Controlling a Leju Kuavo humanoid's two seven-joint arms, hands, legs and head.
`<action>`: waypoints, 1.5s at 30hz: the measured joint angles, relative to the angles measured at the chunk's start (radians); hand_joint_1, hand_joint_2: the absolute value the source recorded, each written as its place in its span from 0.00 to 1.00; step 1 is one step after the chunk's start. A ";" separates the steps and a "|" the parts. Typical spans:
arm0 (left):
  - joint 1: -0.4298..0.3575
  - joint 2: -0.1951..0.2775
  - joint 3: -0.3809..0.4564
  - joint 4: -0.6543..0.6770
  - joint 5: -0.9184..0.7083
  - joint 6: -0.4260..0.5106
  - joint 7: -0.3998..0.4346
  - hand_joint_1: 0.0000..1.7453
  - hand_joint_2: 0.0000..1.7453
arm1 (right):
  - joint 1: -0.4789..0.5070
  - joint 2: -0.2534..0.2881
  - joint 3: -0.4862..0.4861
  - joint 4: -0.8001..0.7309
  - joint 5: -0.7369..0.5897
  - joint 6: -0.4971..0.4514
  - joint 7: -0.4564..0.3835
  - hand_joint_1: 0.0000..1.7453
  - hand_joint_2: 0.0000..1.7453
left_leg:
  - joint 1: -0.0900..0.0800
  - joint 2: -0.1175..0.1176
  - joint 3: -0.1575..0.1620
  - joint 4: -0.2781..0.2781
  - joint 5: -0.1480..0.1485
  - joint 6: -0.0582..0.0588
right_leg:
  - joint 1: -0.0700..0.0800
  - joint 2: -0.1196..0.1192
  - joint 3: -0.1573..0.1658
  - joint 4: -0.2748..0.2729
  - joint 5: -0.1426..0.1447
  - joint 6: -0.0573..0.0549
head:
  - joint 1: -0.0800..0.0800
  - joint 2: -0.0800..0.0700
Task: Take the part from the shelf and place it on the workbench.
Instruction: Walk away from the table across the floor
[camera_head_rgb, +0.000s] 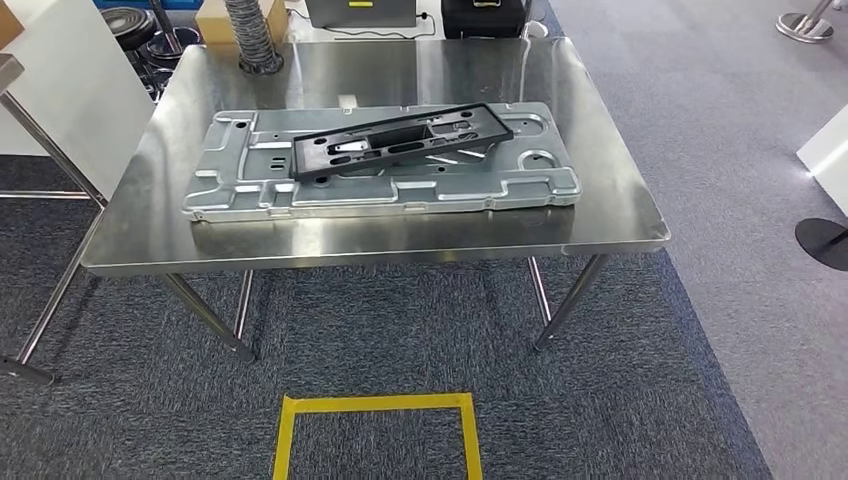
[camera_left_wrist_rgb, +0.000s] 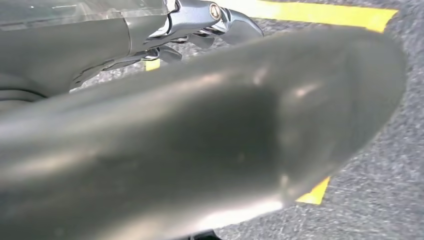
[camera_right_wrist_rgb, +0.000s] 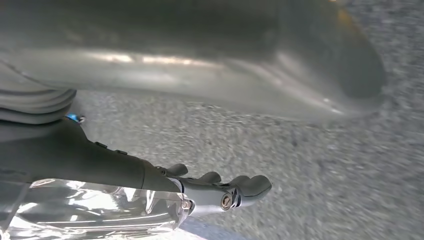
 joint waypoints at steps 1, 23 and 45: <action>0.000 -0.001 0.000 0.000 0.000 -0.002 0.001 0.00 0.00 | 0.000 0.000 0.000 0.002 0.002 0.000 0.008 0.00 0.00 | 0.000 0.000 -0.015 0.007 0.007 -0.002 | -0.001 0.000 0.031 -0.027 0.026 0.000 | 0.000 0.000; -0.002 -0.018 0.000 0.000 0.010 0.018 0.023 0.00 0.00 | -0.007 -0.008 0.002 0.019 0.032 0.043 0.036 0.00 0.00 | 0.005 -0.011 0.082 0.002 -0.081 -0.032 | 0.006 -0.004 0.061 -0.289 0.185 -0.021 | -0.003 0.000; 0.001 0.024 0.001 0.001 0.009 0.031 0.002 0.00 0.00 | -0.038 0.035 0.030 0.046 0.061 0.061 0.042 0.00 0.00 | 0.008 -0.009 -0.136 0.299 -0.150 -0.057 | 0.010 -0.010 0.144 -0.333 0.134 -0.063 | -0.002 0.000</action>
